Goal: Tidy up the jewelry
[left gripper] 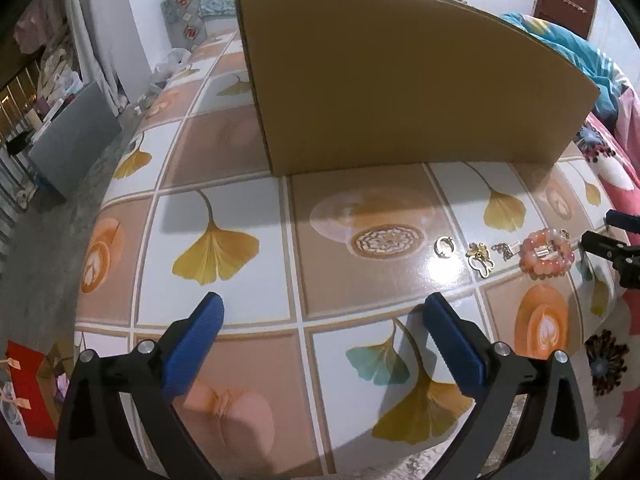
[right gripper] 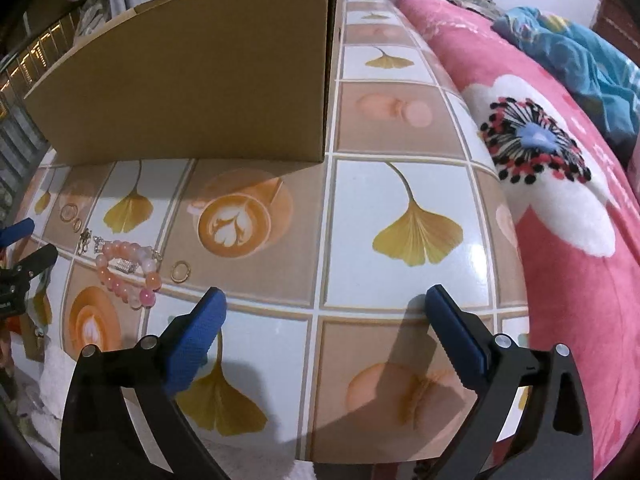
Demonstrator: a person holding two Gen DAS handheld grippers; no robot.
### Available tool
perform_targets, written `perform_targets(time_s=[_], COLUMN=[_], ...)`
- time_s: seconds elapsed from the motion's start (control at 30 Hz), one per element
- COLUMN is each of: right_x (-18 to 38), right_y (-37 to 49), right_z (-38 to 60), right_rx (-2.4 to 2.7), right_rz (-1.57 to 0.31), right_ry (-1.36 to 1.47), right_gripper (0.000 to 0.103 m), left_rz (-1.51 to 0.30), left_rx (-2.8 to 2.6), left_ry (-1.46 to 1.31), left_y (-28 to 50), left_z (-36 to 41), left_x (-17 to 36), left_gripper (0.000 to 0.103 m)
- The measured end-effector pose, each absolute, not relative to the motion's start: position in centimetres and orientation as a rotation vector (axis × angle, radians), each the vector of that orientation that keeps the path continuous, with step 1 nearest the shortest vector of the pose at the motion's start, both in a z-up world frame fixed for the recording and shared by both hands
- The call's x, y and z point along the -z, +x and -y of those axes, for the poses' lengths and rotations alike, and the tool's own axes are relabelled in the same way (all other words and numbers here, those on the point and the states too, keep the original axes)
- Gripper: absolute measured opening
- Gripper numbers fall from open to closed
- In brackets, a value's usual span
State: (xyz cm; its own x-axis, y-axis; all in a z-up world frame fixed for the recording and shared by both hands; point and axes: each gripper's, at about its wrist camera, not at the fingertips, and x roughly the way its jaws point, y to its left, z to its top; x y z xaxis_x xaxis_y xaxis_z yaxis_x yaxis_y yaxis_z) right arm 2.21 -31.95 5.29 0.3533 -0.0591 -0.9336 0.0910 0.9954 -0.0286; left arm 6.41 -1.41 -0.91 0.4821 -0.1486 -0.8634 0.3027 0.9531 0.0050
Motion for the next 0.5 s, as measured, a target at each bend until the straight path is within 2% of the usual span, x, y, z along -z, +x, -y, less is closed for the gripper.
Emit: perform_targets(time_s=[0.13,0.23,0.4,0.5], right_x=[-5.3,-7.2,-10.9,-10.1], right_y=[2.6,1.9,0.4,0.3], right_z=[32.3,32.6,28.8,25.0], right_rx=[0.063,0.103,-0.147,-0.302], right_rz=[-1.214,-1.123,-0.985,-1.031], right_ry=[-0.01,-0.03,-0.055,-0.115], right_gripper=[0.095,0.092,0.079,0.062], left_rz=[-1.009,-1.004,-1.001,-1.002], left_rx=[0.269,0.27,0.271,0.28], left_ry=[0.157,0.157,0.159,0.165], left_y=[6.1,5.7,5.7,5.8], left_z=[1.4,1.4,1.4,1.4], left_x=[1.1,1.0,1.1,1.0], left_gripper=[0.099,0.099,0.099,0.099])
